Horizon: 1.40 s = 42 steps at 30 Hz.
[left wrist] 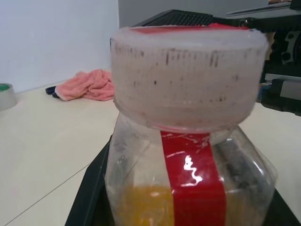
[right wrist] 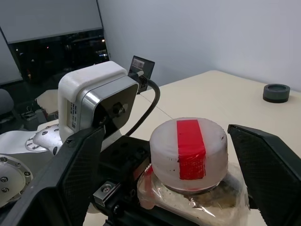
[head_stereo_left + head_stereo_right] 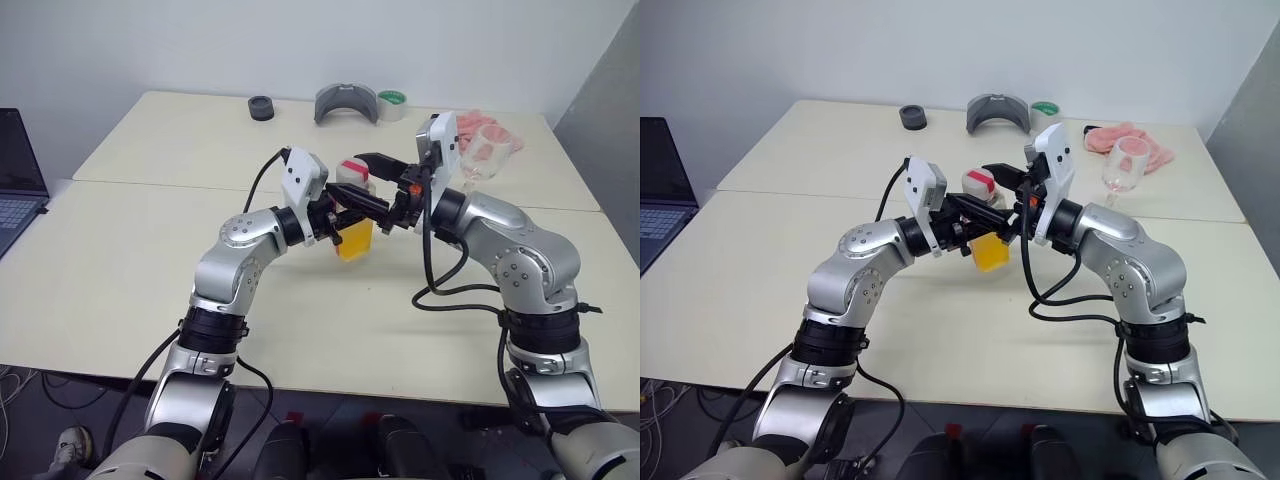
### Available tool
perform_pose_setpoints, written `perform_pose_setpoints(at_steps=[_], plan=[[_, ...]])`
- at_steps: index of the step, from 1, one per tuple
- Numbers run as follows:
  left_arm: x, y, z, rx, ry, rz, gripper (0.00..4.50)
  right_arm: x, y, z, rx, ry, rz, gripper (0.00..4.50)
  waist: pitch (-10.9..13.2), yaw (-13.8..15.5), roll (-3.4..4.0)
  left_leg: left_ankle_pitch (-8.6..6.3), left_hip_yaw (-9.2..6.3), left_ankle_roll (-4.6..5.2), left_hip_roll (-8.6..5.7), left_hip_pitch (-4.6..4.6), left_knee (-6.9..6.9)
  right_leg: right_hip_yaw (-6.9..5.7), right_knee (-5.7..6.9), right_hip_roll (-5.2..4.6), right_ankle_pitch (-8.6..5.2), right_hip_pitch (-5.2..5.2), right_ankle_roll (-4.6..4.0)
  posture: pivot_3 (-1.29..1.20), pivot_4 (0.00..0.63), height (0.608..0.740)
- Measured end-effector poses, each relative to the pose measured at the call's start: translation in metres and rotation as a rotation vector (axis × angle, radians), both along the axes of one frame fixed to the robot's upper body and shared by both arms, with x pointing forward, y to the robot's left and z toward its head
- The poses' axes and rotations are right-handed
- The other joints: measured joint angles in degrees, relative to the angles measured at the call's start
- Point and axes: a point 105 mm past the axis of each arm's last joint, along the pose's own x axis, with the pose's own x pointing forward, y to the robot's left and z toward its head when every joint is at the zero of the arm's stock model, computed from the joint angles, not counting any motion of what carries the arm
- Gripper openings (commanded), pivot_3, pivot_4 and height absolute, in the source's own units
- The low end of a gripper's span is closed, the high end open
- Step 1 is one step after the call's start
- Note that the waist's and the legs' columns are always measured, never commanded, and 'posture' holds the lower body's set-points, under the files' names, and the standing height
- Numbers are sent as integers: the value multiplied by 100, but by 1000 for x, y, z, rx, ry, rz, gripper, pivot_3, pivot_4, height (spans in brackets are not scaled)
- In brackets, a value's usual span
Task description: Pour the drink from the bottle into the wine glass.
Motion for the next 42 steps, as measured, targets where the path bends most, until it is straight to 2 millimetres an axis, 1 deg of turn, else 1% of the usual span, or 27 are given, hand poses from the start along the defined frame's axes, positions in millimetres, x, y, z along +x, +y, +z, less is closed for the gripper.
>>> perform_pose_setpoints(at_steps=[3,5,6,7,11,12,20,24,28,31,34,37,42], plan=[[0,0,0,-1,-2,-1,1783,3,-1,-2,-3,4,-12,4463,0,0,0,0,0,0,0,0,0,0,0,0,0,0,0,0,150,740],[0,0,0,-1,-1,-1,1783,3,-1,-2,-1,5,-15,4106,0,0,0,0,0,0,0,0,0,0,0,0,0,0,0,0,150,740],[0,0,0,-1,-1,-1,1783,4,-1,-2,2,5,-15,3887,0,0,0,0,0,0,0,0,0,0,0,0,0,0,0,0,150,740],[0,0,0,-1,-1,-1,1783,4,-1,-2,4,7,-16,3577,0,0,0,0,0,0,0,0,0,0,0,0,0,0,0,0,150,740],[-1,-1,1,0,-2,-3,1783,7,-2,-3,14,12,-29,2118,0,0,0,0,0,0,0,0,0,0,0,0,0,0,0,0,150,740],[-1,-1,1,0,-1,-3,1783,8,-3,-2,13,11,-31,1973,0,0,0,0,0,0,0,0,0,0,0,0,0,0,0,0,150,740],[-2,1,1,6,-3,0,1783,7,-2,-3,16,13,-20,1981,0,0,0,0,0,0,0,0,0,0,-1,0,0,0,0,0,150,740],[-10,3,2,21,-5,-8,1783,2,-2,-1,-8,-5,32,1981,1,-3,1,0,0,0,0,-1,-1,0,-3,0,0,0,0,0,150,740],[-25,5,8,16,-3,-45,1783,-7,-2,7,-48,-40,158,1981,6,-4,5,0,-1,0,1,-1,-1,-1,-5,0,0,0,0,0,150,740],[-37,9,18,1,-4,-60,1783,-13,2,19,-60,-65,280,1981,9,-21,9,-1,0,1,4,0,0,-1,-3,2,0,0,0,0,150,740],[-45,13,27,-13,-9,-58,1783,-16,5,27,-63,-79,372,1981,10,-12,10,0,-2,1,3,0,0,-2,-4,2,0,0,0,0,150,740],[-56,17,34,-19,-11,-71,1783,-22,13,32,-72,-97,494,1981,11,-6,10,-1,-2,1,3,0,0,-3,-4,0,0,0,0,0,150,740],[-71,19,40,-16,-14,-97,1783,-31,16,38,-91,-121,641,1981,12,-3,11,-1,-3,1,3,0,-1,-3,-6,-2,0,0,0,0,150,740]])
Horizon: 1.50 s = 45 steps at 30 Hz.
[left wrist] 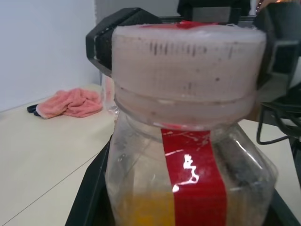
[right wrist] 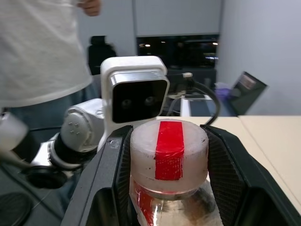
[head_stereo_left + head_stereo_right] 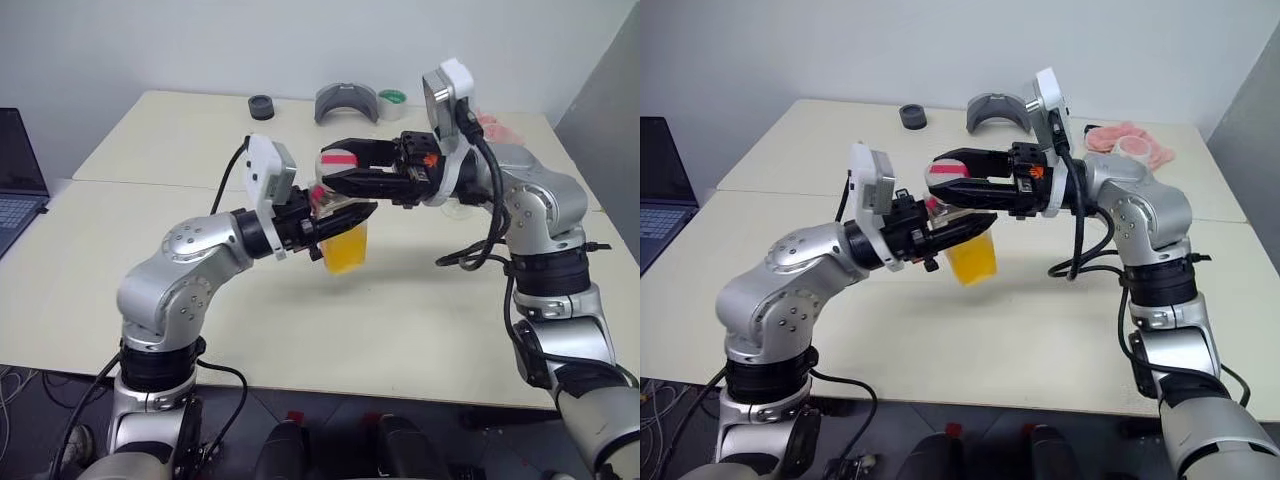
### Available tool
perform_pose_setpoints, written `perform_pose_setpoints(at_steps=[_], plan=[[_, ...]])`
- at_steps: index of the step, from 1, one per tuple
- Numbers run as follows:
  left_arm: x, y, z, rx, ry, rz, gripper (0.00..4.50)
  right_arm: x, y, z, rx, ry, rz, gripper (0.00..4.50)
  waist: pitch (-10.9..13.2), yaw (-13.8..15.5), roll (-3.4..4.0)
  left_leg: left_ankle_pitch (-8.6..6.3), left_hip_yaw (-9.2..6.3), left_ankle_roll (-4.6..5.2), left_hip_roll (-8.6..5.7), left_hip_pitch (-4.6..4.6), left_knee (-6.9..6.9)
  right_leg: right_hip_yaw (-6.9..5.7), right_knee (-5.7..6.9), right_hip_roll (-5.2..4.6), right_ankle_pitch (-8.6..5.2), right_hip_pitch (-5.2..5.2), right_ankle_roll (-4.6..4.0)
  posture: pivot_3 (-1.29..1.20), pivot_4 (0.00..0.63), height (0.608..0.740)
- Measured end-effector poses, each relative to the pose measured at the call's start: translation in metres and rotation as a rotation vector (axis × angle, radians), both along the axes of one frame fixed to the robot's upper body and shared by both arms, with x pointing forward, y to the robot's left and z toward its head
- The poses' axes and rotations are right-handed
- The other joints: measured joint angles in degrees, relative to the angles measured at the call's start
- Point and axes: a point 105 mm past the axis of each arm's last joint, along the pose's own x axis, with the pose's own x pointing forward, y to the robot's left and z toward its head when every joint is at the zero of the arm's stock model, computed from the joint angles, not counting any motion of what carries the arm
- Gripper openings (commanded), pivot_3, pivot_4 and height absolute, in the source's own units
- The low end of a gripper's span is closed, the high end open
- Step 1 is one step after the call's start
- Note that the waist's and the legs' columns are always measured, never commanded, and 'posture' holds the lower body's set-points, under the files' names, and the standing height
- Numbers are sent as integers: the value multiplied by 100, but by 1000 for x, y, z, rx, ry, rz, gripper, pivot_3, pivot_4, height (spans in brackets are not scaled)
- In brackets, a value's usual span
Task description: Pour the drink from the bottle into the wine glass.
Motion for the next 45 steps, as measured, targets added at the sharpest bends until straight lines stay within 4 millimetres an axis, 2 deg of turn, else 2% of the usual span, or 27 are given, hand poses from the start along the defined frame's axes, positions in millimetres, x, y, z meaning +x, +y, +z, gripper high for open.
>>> perform_pose_setpoints(at_steps=[7,11,13,15,19,23,29,33,38,45], plan=[[-6,0,-3,17,25,-1,1783,0,0,-2,-39,2,72,1981,1,-3,1,0,0,0,1,1,1,0,2,0,0,0,0,0,150,740],[-6,-1,-5,27,38,-6,1783,1,-8,-8,-97,15,66,3225,1,5,2,0,0,0,-1,1,1,-1,-1,-2,0,1,0,0,150,740],[-4,0,-7,30,47,-5,1783,1,-18,-12,-136,28,43,3971,5,13,1,0,-2,0,-3,-4,1,-3,-6,-4,0,1,0,0,150,740],[0,3,-7,29,52,7,1783,2,-32,-17,-160,56,-3,4486,5,30,1,0,-6,0,-4,-8,2,-5,-13,-6,0,1,0,0,150,740],[9,7,-3,13,40,28,1783,1,-45,-26,-167,120,-106,4486,7,25,2,0,-7,0,-2,-14,1,-4,-17,-5,0,0,0,0,150,740],[17,10,2,4,10,48,1783,-1,-47,-17,-89,77,-299,4486,7,-3,3,0,-6,0,5,-13,0,-2,-15,-4,0,-2,0,0,150,740],[33,15,-4,8,20,79,1783,-6,-15,-14,66,99,-575,4486,8,2,5,2,-3,-3,1,-21,3,1,11,0,0,-22,0,0,150,740],[37,12,0,9,-4,63,1783,-7,-3,-8,132,96,-694,4486,8,8,5,2,-1,-3,-6,-24,4,3,8,-2,0,-22,0,0,150,740],[40,9,2,8,-16,44,1783,1,0,-7,164,103,-794,4486,8,4,5,2,0,-3,-4,-23,4,1,7,0,0,-23,0,0,150,740],[40,6,-2,26,-12,30,1783,7,6,-1,184,67,-822,4486,8,-5,6,1,0,-2,-2,-23,3,2,10,3,0,-24,0,0,150,740]])
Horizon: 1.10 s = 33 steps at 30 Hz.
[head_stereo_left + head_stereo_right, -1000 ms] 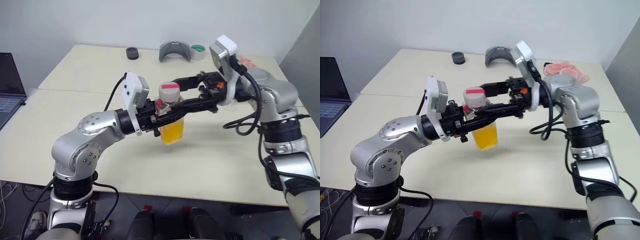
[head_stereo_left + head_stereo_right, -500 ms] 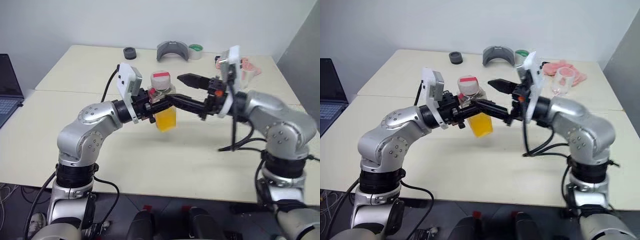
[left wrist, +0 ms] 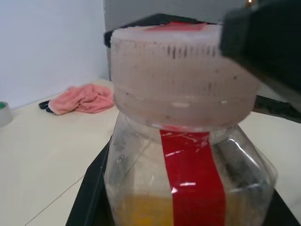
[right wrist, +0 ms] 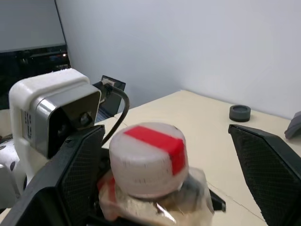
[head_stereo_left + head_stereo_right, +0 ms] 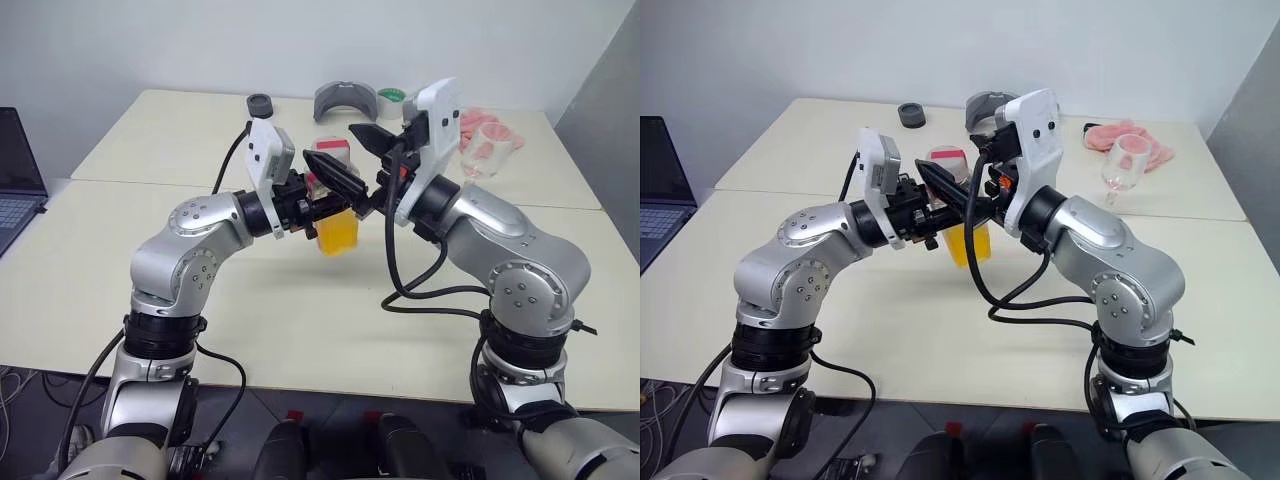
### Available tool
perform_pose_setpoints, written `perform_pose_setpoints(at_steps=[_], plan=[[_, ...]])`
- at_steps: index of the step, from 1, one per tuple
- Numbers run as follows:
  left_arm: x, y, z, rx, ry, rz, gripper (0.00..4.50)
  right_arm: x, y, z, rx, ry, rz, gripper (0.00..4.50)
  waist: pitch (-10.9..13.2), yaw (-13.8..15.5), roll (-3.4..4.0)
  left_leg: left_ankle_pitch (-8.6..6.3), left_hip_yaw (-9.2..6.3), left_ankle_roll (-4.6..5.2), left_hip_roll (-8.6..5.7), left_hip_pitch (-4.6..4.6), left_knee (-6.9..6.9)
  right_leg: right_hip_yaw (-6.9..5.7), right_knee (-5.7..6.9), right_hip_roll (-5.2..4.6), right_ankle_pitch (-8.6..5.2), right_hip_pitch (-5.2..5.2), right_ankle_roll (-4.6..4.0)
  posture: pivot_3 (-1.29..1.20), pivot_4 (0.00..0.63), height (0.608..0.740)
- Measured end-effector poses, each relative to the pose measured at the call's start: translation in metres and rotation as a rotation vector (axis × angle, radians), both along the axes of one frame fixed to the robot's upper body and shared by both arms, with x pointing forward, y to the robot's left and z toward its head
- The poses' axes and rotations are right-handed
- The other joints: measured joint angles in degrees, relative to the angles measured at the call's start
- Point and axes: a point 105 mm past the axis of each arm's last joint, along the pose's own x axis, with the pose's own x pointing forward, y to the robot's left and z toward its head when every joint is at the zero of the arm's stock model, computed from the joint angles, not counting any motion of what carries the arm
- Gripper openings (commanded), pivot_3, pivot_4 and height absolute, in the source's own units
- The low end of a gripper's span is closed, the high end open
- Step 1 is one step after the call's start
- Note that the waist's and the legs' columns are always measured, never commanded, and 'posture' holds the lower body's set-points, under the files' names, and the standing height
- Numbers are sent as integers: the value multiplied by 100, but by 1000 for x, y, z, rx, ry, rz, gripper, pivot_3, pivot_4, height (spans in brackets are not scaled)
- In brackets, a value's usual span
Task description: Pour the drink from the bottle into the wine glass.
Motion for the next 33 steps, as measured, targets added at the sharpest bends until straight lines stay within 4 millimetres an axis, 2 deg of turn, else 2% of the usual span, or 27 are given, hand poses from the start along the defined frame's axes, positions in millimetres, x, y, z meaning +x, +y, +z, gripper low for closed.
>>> perform_pose_setpoints(at_steps=[3,9,16,19,26,33], plan=[[0,0,0,0,0,2,1783,2,1,0,-3,-9,-3,3910,0,1,0,0,0,0,0,0,0,0,0,0,0,0,0,0,150,740],[0,1,0,2,3,6,1783,-3,8,0,-13,-19,50,1934,0,1,0,0,0,1,-1,0,0,0,0,-1,0,0,0,0,150,740],[0,2,0,0,-3,21,1783,-2,8,1,-28,-31,79,1914,0,0,0,0,0,1,0,0,0,0,0,-1,0,0,0,0,150,740],[-4,3,0,-4,-9,28,1783,-3,8,1,-55,-39,142,1914,0,2,0,-1,-1,1,-1,0,0,0,-1,-1,0,1,0,0,150,740],[-18,-1,-3,-4,7,-20,1783,-3,-1,1,-131,-59,447,1914,1,-2,1,-1,0,3,-1,1,0,-1,-8,0,0,3,0,0,150,740],[-35,-2,0,-16,3,-45,1783,-9,2,2,-163,-97,741,1914,2,-15,3,-1,-1,2,3,3,0,-2,-3,0,0,3,0,0,150,740]])
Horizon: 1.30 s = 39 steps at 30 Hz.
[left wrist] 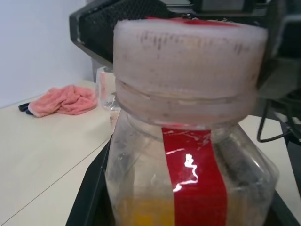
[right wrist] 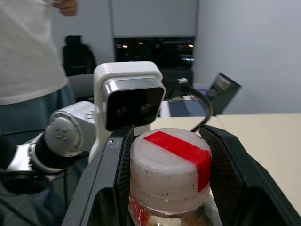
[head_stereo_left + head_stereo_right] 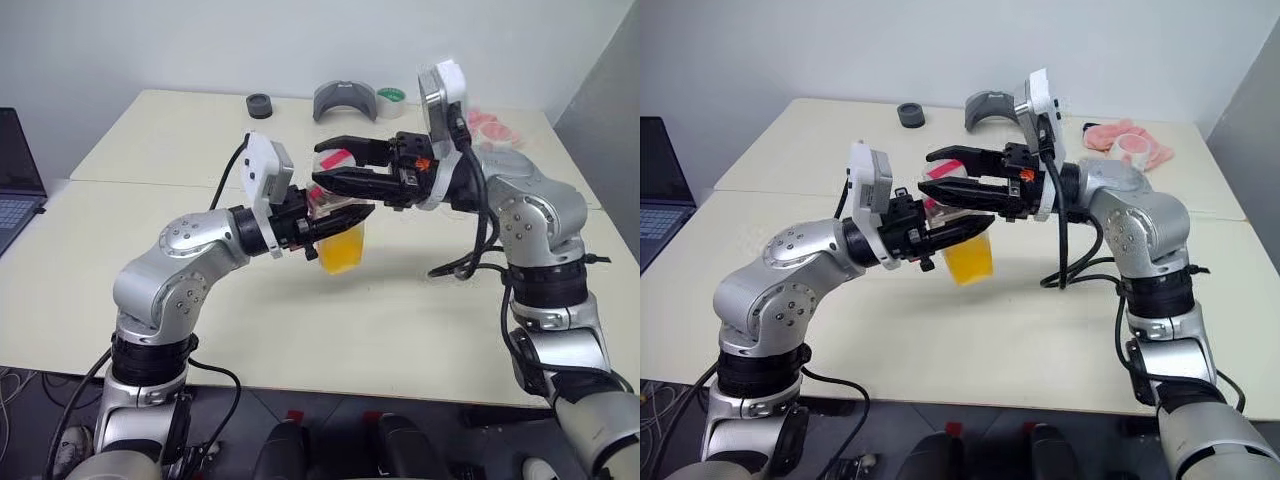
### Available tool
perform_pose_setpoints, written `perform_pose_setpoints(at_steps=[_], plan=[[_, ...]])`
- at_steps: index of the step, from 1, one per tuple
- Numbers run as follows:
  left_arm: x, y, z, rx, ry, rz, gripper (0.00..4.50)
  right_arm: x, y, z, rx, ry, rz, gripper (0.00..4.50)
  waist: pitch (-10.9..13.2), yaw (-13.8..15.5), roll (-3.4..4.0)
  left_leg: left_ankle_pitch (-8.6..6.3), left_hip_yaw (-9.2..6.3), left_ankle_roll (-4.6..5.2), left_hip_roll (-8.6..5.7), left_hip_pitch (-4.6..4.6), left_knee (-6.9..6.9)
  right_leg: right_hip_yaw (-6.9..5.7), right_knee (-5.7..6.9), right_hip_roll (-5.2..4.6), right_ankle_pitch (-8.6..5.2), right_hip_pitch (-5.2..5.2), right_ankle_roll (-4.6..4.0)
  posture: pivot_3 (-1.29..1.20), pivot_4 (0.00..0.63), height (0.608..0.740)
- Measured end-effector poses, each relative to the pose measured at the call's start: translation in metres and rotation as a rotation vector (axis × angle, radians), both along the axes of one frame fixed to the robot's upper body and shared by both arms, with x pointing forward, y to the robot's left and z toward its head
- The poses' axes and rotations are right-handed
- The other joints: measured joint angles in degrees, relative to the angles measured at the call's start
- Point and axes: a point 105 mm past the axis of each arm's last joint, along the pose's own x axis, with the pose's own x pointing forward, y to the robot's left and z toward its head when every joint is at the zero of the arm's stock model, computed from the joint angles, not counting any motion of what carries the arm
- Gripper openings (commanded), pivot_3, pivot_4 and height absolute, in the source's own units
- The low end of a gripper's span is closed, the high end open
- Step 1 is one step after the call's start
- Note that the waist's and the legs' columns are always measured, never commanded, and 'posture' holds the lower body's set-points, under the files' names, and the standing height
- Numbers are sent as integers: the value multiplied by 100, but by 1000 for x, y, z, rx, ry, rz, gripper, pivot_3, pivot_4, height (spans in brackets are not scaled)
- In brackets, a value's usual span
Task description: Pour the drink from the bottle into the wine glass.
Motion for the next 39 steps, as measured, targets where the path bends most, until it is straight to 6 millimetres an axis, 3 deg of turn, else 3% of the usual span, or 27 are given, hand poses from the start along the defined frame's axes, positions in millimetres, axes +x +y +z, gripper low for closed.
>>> perform_pose_setpoints(at_steps=[5,10,13,17,22,26,32,39], plan=[[-12,1,-3,3,20,-1,1783,-4,5,-2,-47,-7,158,1914,1,19,1,0,-1,0,-2,0,3,-1,1,-3,0,0,0,0,150,740],[-16,-2,-6,12,52,-11,1783,-8,14,-12,-133,-17,257,3548,2,8,3,0,0,0,2,1,3,-1,2,-4,0,0,0,0,150,740],[-15,-1,-6,14,53,3,1783,-5,10,-15,-162,-9,252,4475,3,22,3,0,-5,-1,-1,0,3,-5,6,-4,0,0,0,0,150,740],[-14,0,-3,6,45,12,1783,8,-15,-14,-211,-3,136,4475,4,44,2,0,-4,-1,-9,-2,5,-4,1,-12,0,2,0,0,150,740],[-9,1,-1,-3,45,16,1783,7,-33,-9,-173,-9,-38,4475,4,40,1,0,-6,-1,-1,-3,2,-3,2,-15,0,0,0,0,150,740],[-3,2,-2,-8,45,20,1783,2,-29,-7,-89,1,-211,4475,5,6,3,1,1,-2,3,0,2,4,8,-15,0,-3,0,0,150,740],[5,5,-7,-3,53,36,1783,-14,-8,3,55,1,-438,4475,5,12,3,2,-2,-4,1,0,3,2,12,-4,0,-4,-1,0,150,740],[12,5,-8,6,51,35,1783,-11,-2,10,143,25,-625,4475,5,21,3,2,1,-3,-5,-2,4,3,10,-4,0,-4,0,0,150,740]])
